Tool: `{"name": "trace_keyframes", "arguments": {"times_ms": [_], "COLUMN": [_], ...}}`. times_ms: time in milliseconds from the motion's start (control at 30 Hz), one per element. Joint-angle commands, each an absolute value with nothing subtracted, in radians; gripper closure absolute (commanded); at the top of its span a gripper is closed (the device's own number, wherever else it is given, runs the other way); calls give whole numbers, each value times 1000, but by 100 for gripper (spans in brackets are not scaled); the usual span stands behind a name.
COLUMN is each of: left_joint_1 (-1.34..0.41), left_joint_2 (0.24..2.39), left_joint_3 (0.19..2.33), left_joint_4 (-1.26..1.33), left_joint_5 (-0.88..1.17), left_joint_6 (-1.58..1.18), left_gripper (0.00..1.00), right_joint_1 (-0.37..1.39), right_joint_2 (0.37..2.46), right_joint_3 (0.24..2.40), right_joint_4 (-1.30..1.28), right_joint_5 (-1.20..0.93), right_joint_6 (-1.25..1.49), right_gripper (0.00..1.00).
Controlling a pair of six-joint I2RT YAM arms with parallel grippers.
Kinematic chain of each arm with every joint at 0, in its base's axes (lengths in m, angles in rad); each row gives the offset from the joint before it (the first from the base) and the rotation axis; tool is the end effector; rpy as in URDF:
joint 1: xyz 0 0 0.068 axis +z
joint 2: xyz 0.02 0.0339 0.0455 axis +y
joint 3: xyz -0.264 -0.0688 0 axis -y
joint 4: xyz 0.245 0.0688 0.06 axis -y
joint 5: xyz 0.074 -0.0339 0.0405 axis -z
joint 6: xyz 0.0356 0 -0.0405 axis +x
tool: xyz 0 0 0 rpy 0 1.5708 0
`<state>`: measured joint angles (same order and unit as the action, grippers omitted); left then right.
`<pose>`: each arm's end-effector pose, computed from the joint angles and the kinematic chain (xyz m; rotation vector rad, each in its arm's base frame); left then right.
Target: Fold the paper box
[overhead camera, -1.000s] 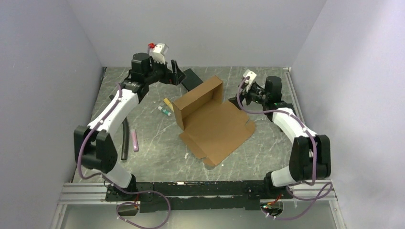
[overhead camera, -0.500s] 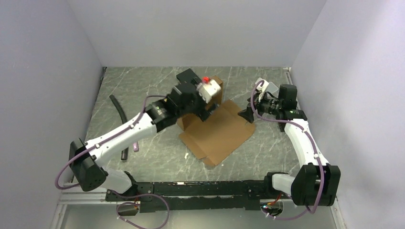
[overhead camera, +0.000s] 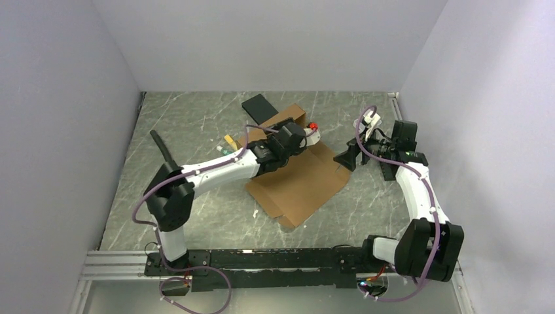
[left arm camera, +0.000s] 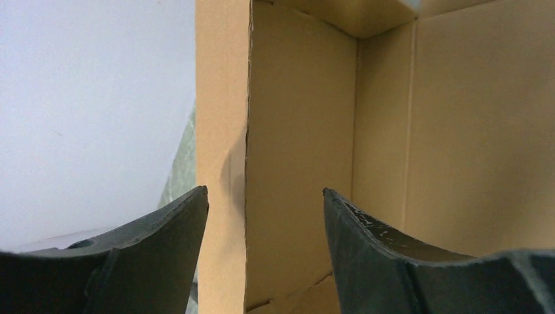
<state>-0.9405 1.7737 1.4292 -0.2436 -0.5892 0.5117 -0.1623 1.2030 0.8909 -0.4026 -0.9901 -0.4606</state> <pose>0.2578 -0.3198 0.2883 1.1091 1.7491 0.3734 0.2489 -0.0106 0.2804 -0.7660 1.8598 0.7306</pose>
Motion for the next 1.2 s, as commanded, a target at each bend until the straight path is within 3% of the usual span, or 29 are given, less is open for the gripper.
{"name": "trace_keyframes", "arguments": {"times_ms": [0,100,233,367,600,833,1167], "left_joint_1": [-942,-938,-929,-929,-892,-782,-591], "left_joint_2": [1824,1874,1919,1926,1854,1774,1595], "left_joint_3": [1479,1447,1437,1464,1539,1620,1405], "left_joint_4": [-124,21,176,201,-22,-390,-515], "left_joint_5": [-719,-808,-885,-912,-854,-662,-347], "left_joint_6": [658,764,878,896,683,219,-337], "left_gripper": [32,47,77,99,100,100,100], "right_joint_1": [-179,-185,-192,-204,-233,-241,-251], "right_joint_2": [1209,1210,1207,1202,1187,1147,1106], "right_joint_3": [899,899,902,906,924,954,889], "right_joint_4": [-417,-419,-425,-436,-462,-473,-397], "right_joint_5": [-1049,-1053,-1062,-1070,-1080,-970,-741], "right_joint_6": [-465,-466,-465,-467,-460,-363,-84], "right_gripper": [5,5,5,5,5,2,0]}}
